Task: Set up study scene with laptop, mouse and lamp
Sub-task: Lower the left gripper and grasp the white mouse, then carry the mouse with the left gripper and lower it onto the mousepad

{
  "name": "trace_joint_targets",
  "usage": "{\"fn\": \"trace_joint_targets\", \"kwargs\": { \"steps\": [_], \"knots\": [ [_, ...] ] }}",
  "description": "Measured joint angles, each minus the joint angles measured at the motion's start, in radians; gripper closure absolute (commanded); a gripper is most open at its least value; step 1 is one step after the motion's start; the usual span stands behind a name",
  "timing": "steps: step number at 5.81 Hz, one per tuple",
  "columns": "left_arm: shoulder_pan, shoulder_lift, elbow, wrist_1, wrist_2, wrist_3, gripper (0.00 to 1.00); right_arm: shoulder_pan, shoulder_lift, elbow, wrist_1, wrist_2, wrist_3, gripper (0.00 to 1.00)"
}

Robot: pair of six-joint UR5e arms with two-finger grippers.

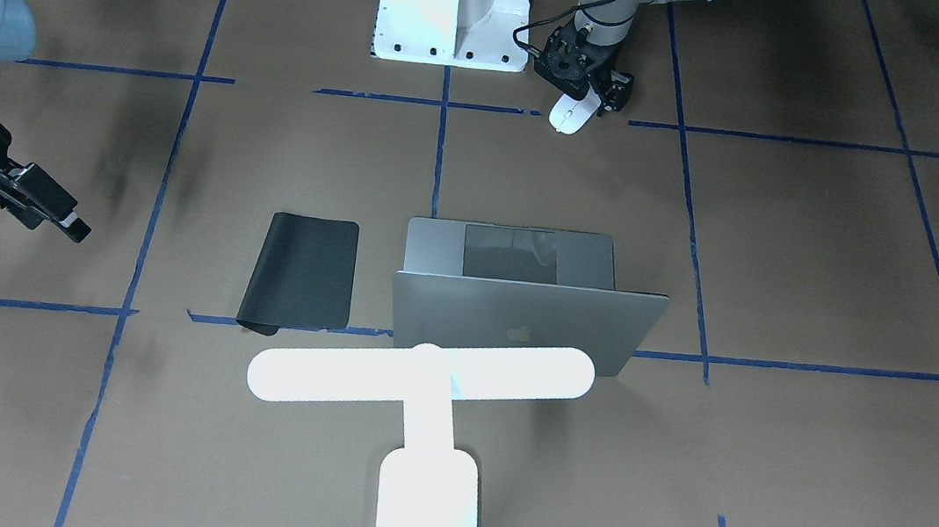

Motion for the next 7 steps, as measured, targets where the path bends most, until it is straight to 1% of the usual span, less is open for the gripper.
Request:
{"fn": "trace_joint_targets", "kwargs": {
  "steps": [1, 2, 3, 4, 5, 7],
  "knots": [
    [0.002, 0.001, 0.013, -0.019, 0.0, 0.0, 0.16, 0.0, 0.0, 0.001, 0.0, 0.001, 0.0, 0.0],
    [0.002, 0.002, 0.029, -0.045, -0.001, -0.001, 0.53, 0.0, 0.0, 0.002, 0.0, 0.002, 0.0, 0.0],
    [0.002, 0.003, 0.033, -0.062, -0.004, -0.001, 0.93, 0.0, -0.001, 0.002, 0.0, 0.003, 0.0, 0.0],
    [0.0, 0.006, 0.029, -0.067, -0.016, 0.001, 1.0, 0.001, -0.001, 0.002, 0.0, 0.003, 0.0, 0.0],
    [-0.001, 0.012, 0.021, -0.067, -0.033, 0.0, 1.0, 0.002, -0.001, 0.002, 0.0, 0.003, 0.0, 0.0],
    [-0.027, -0.006, -0.051, -0.058, -0.045, -0.016, 1.0, 0.007, -0.011, 0.011, 0.001, 0.01, 0.0, 0.0]
  ]
}}
